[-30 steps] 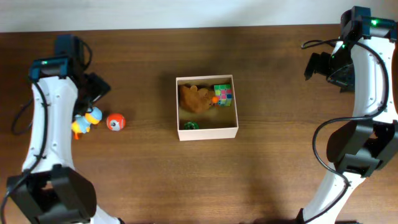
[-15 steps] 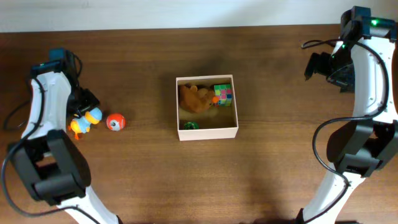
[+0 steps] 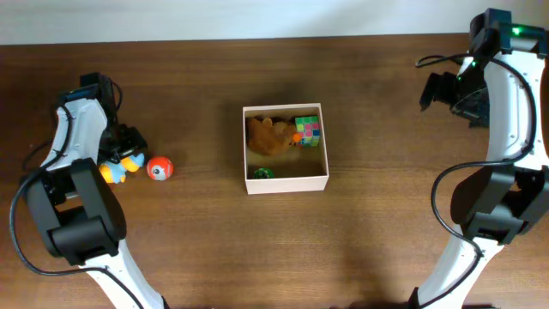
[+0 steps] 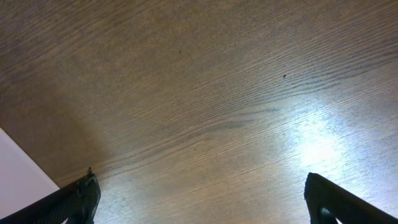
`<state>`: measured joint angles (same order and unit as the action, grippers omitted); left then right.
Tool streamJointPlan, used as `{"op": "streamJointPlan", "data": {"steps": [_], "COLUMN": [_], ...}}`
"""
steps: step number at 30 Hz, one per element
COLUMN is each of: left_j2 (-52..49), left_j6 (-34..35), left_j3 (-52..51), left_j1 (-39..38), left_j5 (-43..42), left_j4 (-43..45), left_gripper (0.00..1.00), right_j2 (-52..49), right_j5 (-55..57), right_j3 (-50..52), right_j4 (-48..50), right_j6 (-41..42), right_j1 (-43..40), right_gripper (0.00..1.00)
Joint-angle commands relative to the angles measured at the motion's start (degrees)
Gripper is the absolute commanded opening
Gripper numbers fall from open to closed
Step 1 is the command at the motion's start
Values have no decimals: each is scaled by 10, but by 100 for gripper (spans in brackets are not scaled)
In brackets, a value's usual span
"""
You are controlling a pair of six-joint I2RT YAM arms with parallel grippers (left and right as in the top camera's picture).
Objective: Pack container
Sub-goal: 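Lower and close the left gripper on the duck toy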
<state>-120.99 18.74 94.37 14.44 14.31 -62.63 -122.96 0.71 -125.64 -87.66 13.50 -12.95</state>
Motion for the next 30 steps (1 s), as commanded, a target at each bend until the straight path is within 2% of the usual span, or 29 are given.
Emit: {"op": "streamJointPlan", "data": {"steps": [1, 9, 10, 12, 13, 14, 15, 17, 18, 22, 26, 28, 30], "left_j2": [-11, -12, -12, -12, -12, -12, -12, -12, -12, -12, -12, -12, -12], "left_j6": [-13, -13, -13, -12, -12, -12, -10, -2, -2, -2, -2, -2, -2], "left_j3": [-6, -20, -22, -25, -25, -25, -25, -25, -26, -26, -26, -26, -26], "left_j1": [3, 3, 3, 3, 3, 3, 3, 3, 3, 3, 3, 3, 2], "left_j5": [-15, -17, -17, -17, -17, -17, -17, -18, -26, -30, -30, -30, -30], "left_j4": [6, 24, 25, 26, 27, 27, 26, 26, 26, 27, 26, 24, 22], "left_gripper": [99, 100, 96, 89, 80, 77, 66, 54, 44, 36, 11, 3, 2], "right_j2": [5, 5, 5, 5, 5, 5, 5, 5, 5, 5, 5, 5, 5], "right_j5": [-1, -1, -1, -1, -1, -1, -1, -1, -1, -1, -1, -1, -1], "right_j3": [-8, -8, -8, -8, -8, -8, -8, -8, -8, -8, -8, -8, -8], "right_j4": [0, 0, 0, 0, 0, 0, 0, 0, 0, 0, 0, 0, 0], "right_j6": [1, 1, 1, 1, 1, 1, 1, 1, 1, 1, 1, 1, 1], "right_j1": [-2, -2, -2, -2, -2, -2, -2, -2, -2, -2, -2, -2, -2], "right_gripper": [99, 99, 99, 99, 99, 99, 99, 99, 99, 99, 99, 99, 99]}}
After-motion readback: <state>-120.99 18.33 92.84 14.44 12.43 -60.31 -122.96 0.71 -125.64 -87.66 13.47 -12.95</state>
